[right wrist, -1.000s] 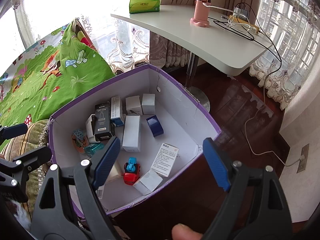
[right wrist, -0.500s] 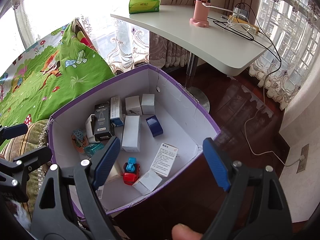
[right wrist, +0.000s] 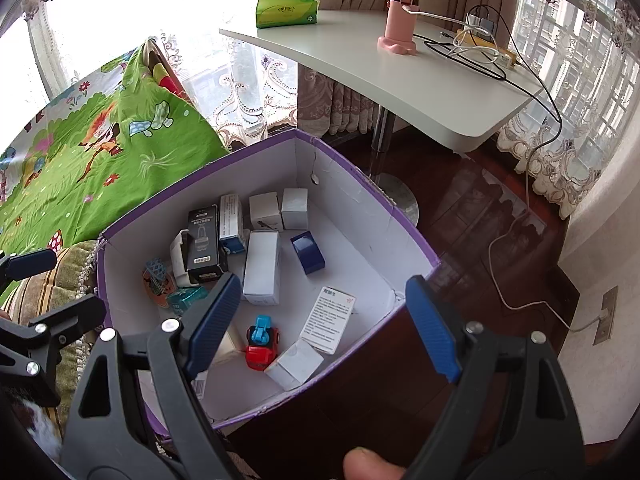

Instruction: Organize rigid objects

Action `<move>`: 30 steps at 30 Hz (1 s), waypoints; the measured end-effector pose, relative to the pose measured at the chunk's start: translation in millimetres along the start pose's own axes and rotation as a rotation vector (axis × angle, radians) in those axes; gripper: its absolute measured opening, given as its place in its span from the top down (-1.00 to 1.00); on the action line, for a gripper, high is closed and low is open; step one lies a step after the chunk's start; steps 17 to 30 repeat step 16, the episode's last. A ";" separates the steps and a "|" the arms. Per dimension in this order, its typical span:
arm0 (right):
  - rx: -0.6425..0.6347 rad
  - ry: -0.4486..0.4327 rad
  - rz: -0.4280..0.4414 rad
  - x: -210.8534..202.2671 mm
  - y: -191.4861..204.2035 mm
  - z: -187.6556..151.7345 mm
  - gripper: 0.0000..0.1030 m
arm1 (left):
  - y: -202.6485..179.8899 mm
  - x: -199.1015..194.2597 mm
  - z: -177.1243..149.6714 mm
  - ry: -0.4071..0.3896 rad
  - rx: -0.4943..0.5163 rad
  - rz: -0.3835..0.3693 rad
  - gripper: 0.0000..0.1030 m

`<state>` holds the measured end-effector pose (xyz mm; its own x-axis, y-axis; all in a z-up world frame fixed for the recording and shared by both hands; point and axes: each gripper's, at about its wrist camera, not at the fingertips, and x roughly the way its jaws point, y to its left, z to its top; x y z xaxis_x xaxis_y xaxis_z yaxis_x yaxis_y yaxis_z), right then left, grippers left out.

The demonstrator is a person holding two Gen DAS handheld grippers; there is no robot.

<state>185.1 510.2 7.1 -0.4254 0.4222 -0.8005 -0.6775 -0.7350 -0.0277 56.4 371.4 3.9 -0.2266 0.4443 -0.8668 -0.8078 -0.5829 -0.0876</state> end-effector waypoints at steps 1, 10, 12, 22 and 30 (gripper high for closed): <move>0.000 0.001 0.000 0.1 -0.2 -0.1 -0.67 | -0.1 -0.1 -0.4 0.001 0.000 0.000 -0.98; 0.003 0.002 -0.001 -0.1 -0.7 -0.2 -0.68 | -1.1 -1.0 -2.5 0.001 0.006 -0.009 -0.98; 0.006 0.003 -0.001 -0.1 -0.6 -0.9 -0.68 | -3.1 -1.6 -4.3 -0.006 0.016 0.002 -0.98; 0.007 0.001 -0.002 -0.3 -0.8 -1.3 -0.67 | -8.5 -0.3 -2.9 0.004 0.052 0.007 -0.99; 0.007 0.001 -0.002 -0.3 -0.8 -1.3 -0.67 | -8.5 -0.3 -2.9 0.004 0.052 0.007 -0.99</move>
